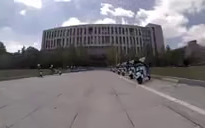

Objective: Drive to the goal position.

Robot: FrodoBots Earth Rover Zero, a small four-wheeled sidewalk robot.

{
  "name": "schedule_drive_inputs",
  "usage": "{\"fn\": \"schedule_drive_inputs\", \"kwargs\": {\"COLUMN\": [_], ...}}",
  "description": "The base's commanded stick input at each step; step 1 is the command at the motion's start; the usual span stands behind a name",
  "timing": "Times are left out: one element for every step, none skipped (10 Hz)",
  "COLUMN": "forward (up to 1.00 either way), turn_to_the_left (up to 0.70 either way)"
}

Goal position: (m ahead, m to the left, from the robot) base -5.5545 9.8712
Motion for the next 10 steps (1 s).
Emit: {"fn": "schedule_drive_inputs", "kwargs": {"forward": [0.7, 0.7, 0.7, 0.7, 0.7, 0.7, 0.7, 0.7, 0.7, 0.7], "turn_to_the_left": [0.0, 0.0, 0.0, 0.0, 0.0, 0.0, 0.0, 0.0, 0.0, 0.0]}}
